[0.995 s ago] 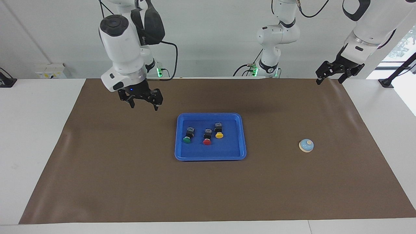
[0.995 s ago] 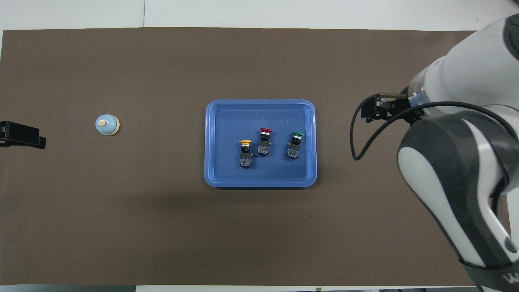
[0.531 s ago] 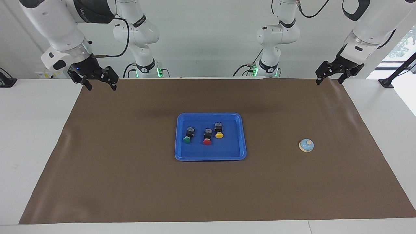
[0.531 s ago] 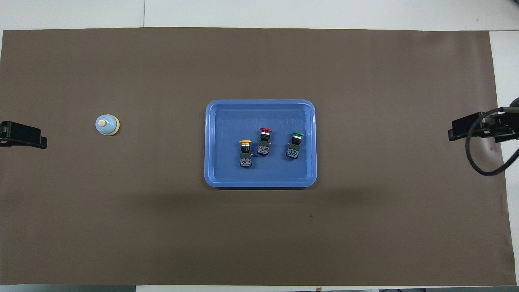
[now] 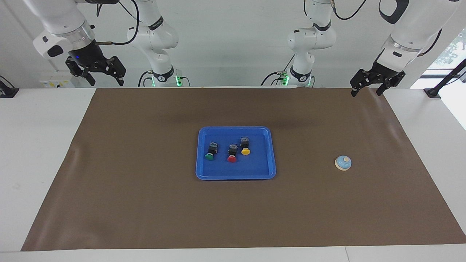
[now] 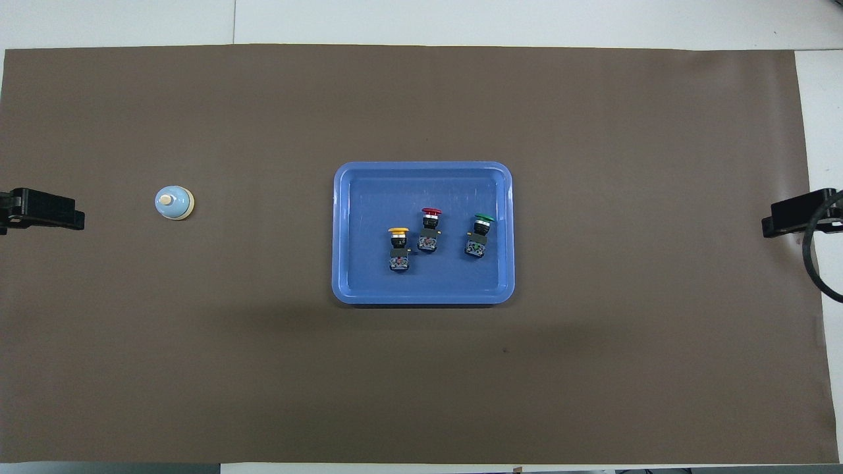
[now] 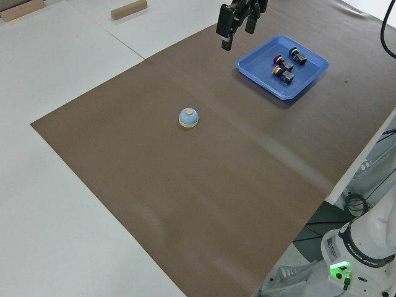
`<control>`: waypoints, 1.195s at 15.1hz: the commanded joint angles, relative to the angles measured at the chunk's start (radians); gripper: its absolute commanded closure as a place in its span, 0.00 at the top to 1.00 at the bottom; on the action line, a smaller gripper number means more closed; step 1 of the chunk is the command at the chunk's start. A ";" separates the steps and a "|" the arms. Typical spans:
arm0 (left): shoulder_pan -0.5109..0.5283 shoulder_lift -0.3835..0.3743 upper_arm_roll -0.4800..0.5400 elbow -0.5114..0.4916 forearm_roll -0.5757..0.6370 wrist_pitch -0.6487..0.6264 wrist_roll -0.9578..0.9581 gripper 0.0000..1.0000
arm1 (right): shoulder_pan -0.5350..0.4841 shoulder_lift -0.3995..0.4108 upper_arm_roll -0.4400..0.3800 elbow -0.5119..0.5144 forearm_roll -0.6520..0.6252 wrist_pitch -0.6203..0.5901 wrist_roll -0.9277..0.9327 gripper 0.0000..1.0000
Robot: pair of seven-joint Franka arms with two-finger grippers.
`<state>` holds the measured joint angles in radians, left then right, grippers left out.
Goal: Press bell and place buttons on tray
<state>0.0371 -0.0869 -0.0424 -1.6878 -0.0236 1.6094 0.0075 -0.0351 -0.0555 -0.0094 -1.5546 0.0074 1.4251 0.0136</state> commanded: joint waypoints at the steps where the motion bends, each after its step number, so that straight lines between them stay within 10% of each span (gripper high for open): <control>1: 0.033 0.056 0.002 -0.027 0.004 0.105 0.009 0.80 | 0.001 -0.009 0.003 -0.024 -0.018 0.024 0.002 1.00; 4: 0.041 0.159 0.004 -0.023 0.022 0.234 0.009 0.46 | 0.001 -0.009 0.003 -0.025 -0.018 0.024 -0.001 1.00; 6: 0.040 0.240 0.002 -0.016 0.040 0.306 0.011 0.01 | 0.003 -0.010 0.002 -0.024 -0.021 0.031 0.000 1.00; 18: 0.027 0.283 -0.001 -0.233 0.036 0.553 0.006 0.00 | -0.008 -0.018 0.003 -0.027 -0.027 0.017 -0.001 1.00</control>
<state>0.0712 0.2330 -0.0434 -1.8626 -0.0082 2.1204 0.0133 -0.0337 -0.0548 -0.0098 -1.5595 -0.0049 1.4331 0.0136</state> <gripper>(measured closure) 0.991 0.000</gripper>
